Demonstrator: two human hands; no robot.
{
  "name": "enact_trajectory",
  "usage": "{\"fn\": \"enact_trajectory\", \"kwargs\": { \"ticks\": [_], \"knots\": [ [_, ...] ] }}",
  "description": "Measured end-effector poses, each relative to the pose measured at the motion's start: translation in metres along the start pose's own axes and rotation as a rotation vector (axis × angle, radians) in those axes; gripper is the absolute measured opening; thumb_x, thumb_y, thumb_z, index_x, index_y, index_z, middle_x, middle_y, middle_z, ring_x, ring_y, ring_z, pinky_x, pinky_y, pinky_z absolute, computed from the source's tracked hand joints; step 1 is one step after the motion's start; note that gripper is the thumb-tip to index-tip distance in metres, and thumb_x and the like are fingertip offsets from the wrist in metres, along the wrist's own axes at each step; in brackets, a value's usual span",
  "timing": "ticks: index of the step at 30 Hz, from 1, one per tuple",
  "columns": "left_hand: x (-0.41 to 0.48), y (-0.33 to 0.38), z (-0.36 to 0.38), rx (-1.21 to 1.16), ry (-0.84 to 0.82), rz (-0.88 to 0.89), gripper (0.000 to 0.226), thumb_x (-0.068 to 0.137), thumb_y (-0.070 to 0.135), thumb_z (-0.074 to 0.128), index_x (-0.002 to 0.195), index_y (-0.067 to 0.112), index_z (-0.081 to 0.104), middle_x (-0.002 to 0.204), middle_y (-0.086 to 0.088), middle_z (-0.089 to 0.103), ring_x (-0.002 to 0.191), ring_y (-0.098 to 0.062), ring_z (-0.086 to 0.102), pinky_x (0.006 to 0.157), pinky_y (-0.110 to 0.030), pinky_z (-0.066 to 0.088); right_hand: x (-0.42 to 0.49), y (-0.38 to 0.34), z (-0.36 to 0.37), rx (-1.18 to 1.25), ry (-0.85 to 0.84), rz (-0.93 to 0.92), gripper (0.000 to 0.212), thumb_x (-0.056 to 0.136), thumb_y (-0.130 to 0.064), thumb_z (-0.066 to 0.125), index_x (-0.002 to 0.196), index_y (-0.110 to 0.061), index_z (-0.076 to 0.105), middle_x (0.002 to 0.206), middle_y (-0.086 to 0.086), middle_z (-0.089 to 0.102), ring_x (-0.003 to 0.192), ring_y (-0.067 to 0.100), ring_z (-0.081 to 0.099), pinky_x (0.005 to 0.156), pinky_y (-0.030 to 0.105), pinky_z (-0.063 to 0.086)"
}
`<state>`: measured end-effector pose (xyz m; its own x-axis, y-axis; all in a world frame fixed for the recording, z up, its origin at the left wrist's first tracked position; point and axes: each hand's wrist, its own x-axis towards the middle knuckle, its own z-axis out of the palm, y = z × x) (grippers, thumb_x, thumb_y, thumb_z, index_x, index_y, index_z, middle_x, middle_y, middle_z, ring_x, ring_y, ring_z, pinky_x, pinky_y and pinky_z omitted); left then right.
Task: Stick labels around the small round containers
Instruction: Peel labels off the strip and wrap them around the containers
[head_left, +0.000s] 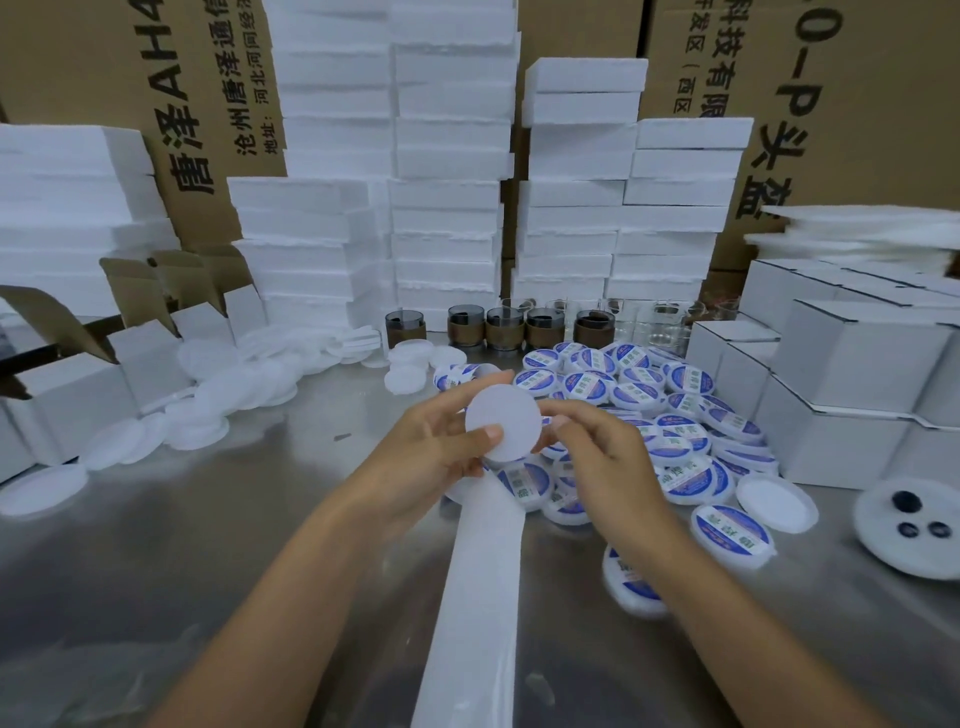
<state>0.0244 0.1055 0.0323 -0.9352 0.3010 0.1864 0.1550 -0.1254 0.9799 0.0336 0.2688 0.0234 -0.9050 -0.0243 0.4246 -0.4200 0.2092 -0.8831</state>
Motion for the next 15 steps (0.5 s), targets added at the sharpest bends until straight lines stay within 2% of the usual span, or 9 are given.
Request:
{"fn": "enact_trajectory", "kwargs": {
  "ticks": [2, 4, 6, 8, 10, 12, 15],
  "knots": [
    [0.0, -0.002, 0.001, 0.017, -0.011, -0.006, 0.041, 0.088, 0.001, 0.057, 0.111, 0.033, 0.064, 0.095, 0.007, 0.071, 0.076, -0.007, 0.058, 0.061, -0.021, 0.043, 0.001, -0.003, 0.001, 0.091, -0.018, 0.031, 0.027, 0.093, -0.007, 0.049, 0.088, -0.028, 0.066, 0.075, -0.013, 0.07, 0.072, -0.002, 0.064, 0.062, 0.009, 0.048],
    [0.001, -0.003, 0.002, 0.002, -0.012, -0.013, 0.037, 0.089, 0.003, 0.055, 0.109, 0.032, 0.066, 0.099, 0.007, 0.071, 0.079, -0.01, 0.058, 0.064, -0.024, 0.041, 0.0, -0.004, 0.004, 0.153, -0.049, 0.072, 0.023, 0.091, -0.008, 0.054, 0.089, -0.027, 0.066, 0.074, -0.004, 0.072, 0.07, 0.003, 0.067, 0.06, 0.014, 0.051],
    [0.002, -0.004, 0.006, -0.041, 0.012, -0.001, 0.028, 0.088, 0.013, 0.057, 0.105, 0.031, 0.069, 0.102, 0.005, 0.071, 0.083, -0.012, 0.06, 0.067, -0.024, 0.044, -0.002, -0.003, 0.006, 0.213, -0.089, 0.115, 0.019, 0.09, -0.01, 0.057, 0.091, -0.026, 0.067, 0.078, 0.002, 0.073, 0.073, 0.01, 0.069, 0.056, 0.021, 0.054],
    [0.002, -0.005, 0.011, -0.089, 0.039, 0.027, 0.023, 0.08, 0.028, 0.062, 0.101, 0.03, 0.072, 0.105, 0.002, 0.072, 0.089, -0.013, 0.065, 0.073, -0.024, 0.052, -0.003, -0.002, 0.01, 0.217, -0.122, 0.112, 0.016, 0.09, -0.013, 0.059, 0.096, -0.024, 0.067, 0.081, 0.006, 0.074, 0.079, 0.017, 0.07, 0.065, 0.028, 0.056],
    [0.003, -0.008, 0.015, -0.087, 0.087, 0.064, 0.023, 0.077, 0.031, 0.063, 0.096, 0.028, 0.074, 0.103, -0.001, 0.072, 0.089, -0.013, 0.067, 0.073, -0.024, 0.055, -0.004, 0.0, 0.014, 0.198, -0.106, 0.096, 0.012, 0.088, -0.016, 0.061, 0.097, -0.023, 0.064, 0.075, 0.007, 0.073, 0.078, 0.019, 0.069, 0.073, 0.03, 0.052],
    [0.004, -0.007, 0.015, -0.099, 0.167, 0.101, 0.016, 0.085, 0.024, 0.06, 0.087, 0.025, 0.076, 0.094, 0.0, 0.072, 0.08, -0.012, 0.067, 0.064, -0.023, 0.055, -0.005, 0.001, 0.016, 0.174, -0.047, 0.06, 0.007, 0.088, -0.018, 0.062, 0.092, -0.023, 0.059, 0.068, 0.004, 0.072, 0.07, 0.014, 0.067, 0.068, 0.024, 0.05],
    [0.01, -0.002, 0.003, -0.272, 0.353, 0.141, 0.027, 0.091, 0.009, 0.052, 0.077, 0.019, 0.073, 0.071, 0.008, 0.07, 0.062, -0.004, 0.064, 0.053, -0.017, 0.051, -0.006, 0.004, 0.017, 0.038, 0.051, -0.017, 0.005, 0.089, -0.024, 0.059, 0.086, -0.026, 0.055, 0.072, -0.008, 0.07, 0.071, 0.003, 0.063, 0.065, 0.014, 0.045]
  ]
}}
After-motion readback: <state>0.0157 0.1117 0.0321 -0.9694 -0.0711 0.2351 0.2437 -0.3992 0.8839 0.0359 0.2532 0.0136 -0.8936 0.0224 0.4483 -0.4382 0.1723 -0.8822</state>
